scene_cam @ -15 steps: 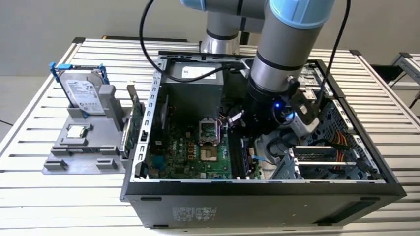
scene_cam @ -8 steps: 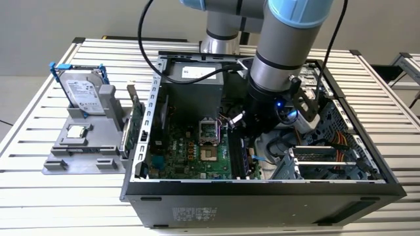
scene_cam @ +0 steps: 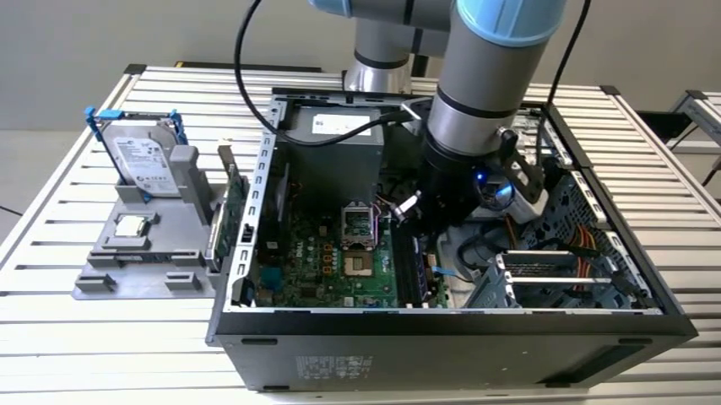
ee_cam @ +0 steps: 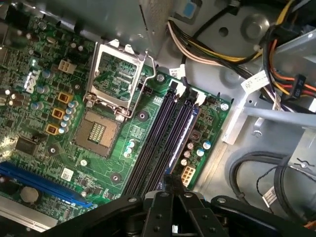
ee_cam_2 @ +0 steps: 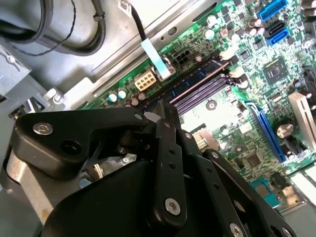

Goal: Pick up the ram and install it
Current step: 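Press down the ram until it locks into place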

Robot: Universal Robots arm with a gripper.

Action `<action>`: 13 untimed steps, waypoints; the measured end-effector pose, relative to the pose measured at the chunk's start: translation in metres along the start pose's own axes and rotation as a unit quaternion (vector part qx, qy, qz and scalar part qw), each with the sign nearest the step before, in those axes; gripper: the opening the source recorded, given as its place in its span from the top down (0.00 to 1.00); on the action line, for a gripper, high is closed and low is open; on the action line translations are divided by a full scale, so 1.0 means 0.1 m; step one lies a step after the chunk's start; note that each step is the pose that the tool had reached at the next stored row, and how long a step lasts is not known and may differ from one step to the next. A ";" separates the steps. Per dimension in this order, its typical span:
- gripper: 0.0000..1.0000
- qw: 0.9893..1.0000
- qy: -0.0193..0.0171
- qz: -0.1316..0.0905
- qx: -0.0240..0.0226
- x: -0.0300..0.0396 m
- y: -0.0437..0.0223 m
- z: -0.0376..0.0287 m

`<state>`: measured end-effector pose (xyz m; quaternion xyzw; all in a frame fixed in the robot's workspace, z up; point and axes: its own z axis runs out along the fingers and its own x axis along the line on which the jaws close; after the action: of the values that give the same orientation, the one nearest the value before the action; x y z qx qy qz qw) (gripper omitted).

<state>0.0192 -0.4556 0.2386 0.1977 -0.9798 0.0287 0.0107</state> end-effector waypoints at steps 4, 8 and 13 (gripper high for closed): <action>1.00 1.000 -0.001 -0.020 0.001 0.003 0.012 0.005; 1.00 0.999 -0.002 -0.040 0.001 0.001 0.020 0.009; 1.00 0.998 -0.003 -0.064 0.002 -0.003 0.029 0.017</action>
<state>0.0183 -0.4529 0.2367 0.2606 -0.9650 0.0293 0.0088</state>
